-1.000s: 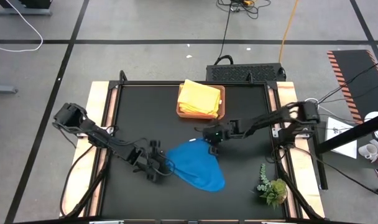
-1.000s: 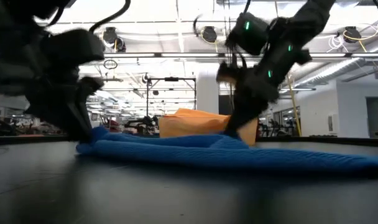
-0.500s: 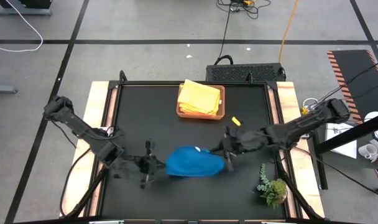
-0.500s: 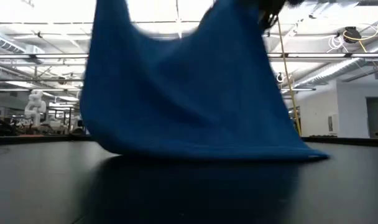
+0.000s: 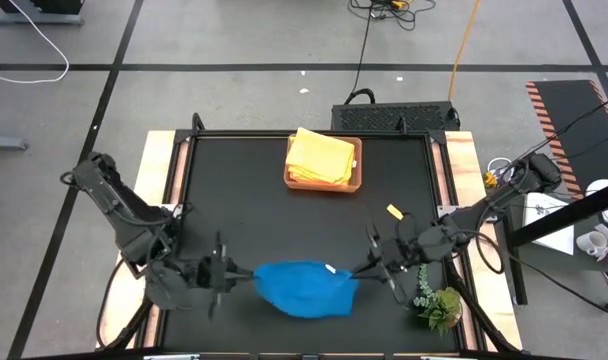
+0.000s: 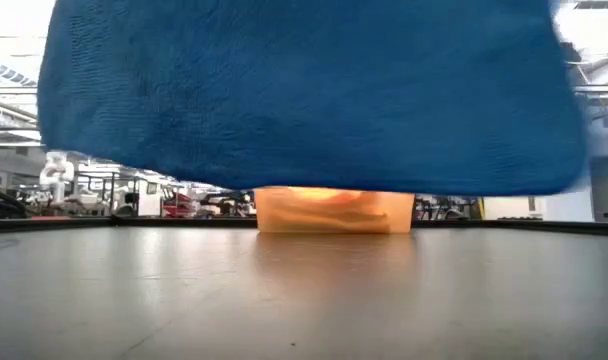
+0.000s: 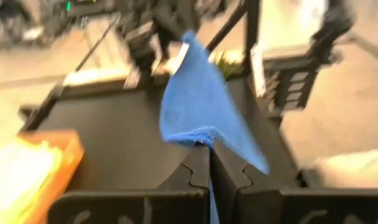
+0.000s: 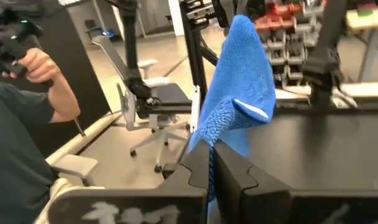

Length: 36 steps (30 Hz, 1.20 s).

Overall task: Fold microfiber towels
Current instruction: Fold the blue microfiber cloth

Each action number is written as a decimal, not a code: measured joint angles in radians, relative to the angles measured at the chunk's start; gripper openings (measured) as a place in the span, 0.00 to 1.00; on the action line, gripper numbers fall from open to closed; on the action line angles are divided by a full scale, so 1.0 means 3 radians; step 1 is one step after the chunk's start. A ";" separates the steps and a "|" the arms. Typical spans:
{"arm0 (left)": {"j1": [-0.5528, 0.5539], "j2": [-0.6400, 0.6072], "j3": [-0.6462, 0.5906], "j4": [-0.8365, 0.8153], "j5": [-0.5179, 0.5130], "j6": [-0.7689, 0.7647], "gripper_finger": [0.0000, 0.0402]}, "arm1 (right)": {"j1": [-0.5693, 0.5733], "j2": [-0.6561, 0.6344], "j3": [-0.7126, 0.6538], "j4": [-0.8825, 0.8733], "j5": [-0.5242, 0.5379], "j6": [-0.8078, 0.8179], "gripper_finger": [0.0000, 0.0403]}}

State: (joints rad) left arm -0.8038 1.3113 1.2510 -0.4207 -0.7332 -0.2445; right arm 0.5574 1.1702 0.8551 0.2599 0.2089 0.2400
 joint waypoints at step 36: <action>0.1562 -0.0028 -0.2282 0.1356 0.1398 0.0283 0.00 | -0.1067 0.0215 -0.1043 -0.0377 -0.0097 0.0268 0.00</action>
State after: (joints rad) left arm -0.3351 1.3029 0.5665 -0.0140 -0.3137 -0.1595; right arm 0.2374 1.2346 0.5423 0.1469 0.1799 0.3202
